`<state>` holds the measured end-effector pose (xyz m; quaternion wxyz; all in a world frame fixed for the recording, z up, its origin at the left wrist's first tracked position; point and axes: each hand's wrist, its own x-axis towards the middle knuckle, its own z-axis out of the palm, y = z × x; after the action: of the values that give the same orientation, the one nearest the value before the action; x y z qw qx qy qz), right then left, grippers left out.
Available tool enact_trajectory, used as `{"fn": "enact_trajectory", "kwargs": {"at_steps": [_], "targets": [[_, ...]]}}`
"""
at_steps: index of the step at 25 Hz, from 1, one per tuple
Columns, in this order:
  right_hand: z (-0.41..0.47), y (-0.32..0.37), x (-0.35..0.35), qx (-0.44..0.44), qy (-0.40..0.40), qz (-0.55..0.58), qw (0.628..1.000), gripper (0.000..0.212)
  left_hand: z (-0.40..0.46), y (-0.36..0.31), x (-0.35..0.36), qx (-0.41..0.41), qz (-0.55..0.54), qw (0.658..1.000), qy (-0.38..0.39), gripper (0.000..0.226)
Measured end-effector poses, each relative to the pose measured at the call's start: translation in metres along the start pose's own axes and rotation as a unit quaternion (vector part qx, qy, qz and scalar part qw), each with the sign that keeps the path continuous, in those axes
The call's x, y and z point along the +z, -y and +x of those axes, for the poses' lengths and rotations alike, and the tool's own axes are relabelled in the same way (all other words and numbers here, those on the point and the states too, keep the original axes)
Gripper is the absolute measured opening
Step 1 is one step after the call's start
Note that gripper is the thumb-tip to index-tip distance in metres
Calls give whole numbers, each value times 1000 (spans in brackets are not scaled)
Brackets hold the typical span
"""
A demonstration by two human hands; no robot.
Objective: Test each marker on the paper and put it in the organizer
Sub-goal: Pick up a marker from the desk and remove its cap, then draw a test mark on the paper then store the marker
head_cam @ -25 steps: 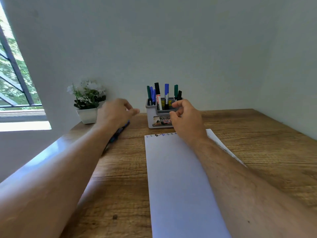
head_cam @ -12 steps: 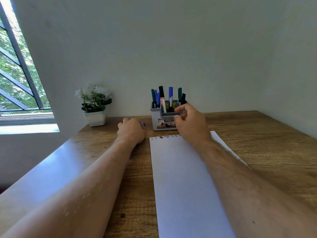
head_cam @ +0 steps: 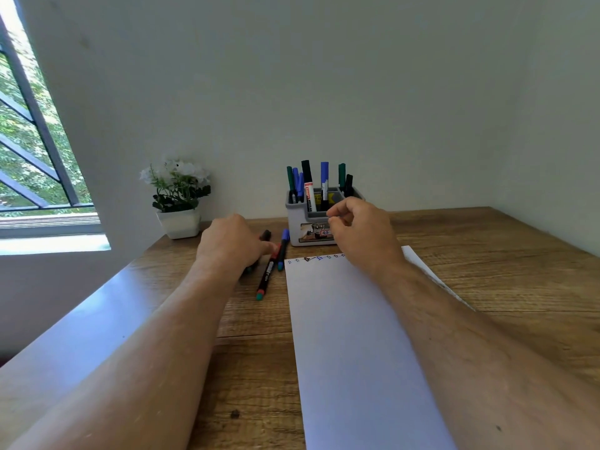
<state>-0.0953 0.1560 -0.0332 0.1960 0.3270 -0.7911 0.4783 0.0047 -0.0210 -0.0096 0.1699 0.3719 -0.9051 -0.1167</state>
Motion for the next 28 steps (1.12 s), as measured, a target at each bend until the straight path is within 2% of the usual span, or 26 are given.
{"fn": "enact_trajectory", "kwargs": {"at_steps": [9,16,21,24,28], "targets": [[-1,1,0,-2,17,-16,1000,8,1,-14,5,-6,11,999,40,51],[-1,1,2,-6,22,-22,1000,8,2,-12,10,1,17,1000,-9,40],[-2,1,2,-7,23,-23,999,8,0,-16,11,7,32,999,-16,38],[-2,2,2,-8,28,-24,999,8,-3,-16,11,8,1,1000,-22,39],[-3,4,1,-10,21,-27,999,8,-8,-16,-2,14,-117,990,-77,35]]}}
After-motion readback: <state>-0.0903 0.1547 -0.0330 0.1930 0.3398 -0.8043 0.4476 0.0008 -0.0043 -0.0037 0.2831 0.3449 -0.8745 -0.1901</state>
